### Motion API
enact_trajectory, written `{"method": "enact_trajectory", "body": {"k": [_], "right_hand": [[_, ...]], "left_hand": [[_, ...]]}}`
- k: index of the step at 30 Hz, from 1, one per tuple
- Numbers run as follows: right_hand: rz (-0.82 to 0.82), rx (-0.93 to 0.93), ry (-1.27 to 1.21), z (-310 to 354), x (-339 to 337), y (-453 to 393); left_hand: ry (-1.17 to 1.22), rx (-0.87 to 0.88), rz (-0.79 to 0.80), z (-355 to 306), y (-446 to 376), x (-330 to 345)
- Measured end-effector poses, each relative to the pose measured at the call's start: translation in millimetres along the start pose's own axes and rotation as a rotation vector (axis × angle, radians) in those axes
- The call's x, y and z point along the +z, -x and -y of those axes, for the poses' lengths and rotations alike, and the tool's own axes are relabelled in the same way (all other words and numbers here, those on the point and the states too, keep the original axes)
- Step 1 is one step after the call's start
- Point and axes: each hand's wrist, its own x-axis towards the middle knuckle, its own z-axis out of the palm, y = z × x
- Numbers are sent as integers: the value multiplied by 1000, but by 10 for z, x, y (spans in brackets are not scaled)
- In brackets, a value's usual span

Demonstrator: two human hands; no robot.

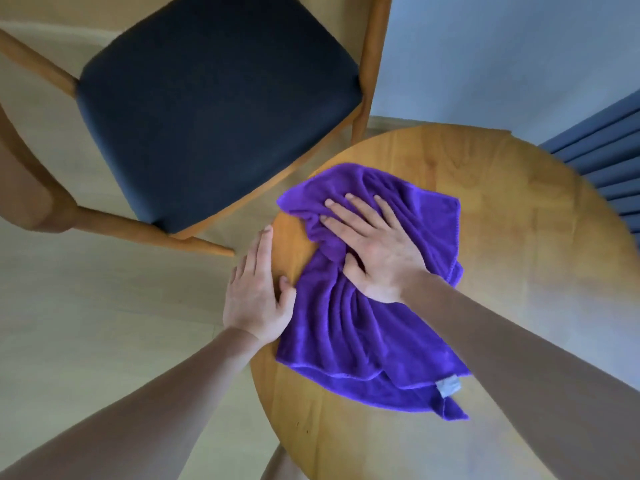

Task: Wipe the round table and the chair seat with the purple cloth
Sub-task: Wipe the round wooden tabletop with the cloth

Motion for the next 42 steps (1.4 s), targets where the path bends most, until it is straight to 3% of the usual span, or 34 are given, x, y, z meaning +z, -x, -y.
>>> {"method": "enact_trajectory", "body": {"k": [3, 6, 15, 21, 24, 28, 31, 36, 39, 42], "right_hand": [[-86, 258, -13, 245, 88, -125], [-120, 365, -55, 534, 179, -213], [-99, 185, -86, 815, 328, 131], [-188, 263, -67, 894, 468, 127], [-234, 395, -89, 1073, 505, 95], [-291, 645, -157, 1509, 608, -29], [-288, 724, -189, 1797, 698, -50], [-344, 685, -188, 1845, 800, 147], [-429, 904, -195, 1805, 787, 27], [-524, 1176, -260, 1795, 681, -313]], "left_hand": [[28, -11, -2, -7, 11, -22], [72, -11, 11, -12, 21, -48], [212, -35, 78, 16, 2, -88], [473, 49, 140, 179, -26, -119], [508, 141, 169, 361, -145, -261], [359, 299, 150, 395, -572, -642], [176, 415, 133, 206, -1017, -878], [-234, 932, 341, -324, -1611, -908], [-468, 1152, 479, -663, -1831, -783], [-523, 1154, 546, -847, -1863, -709]]}}
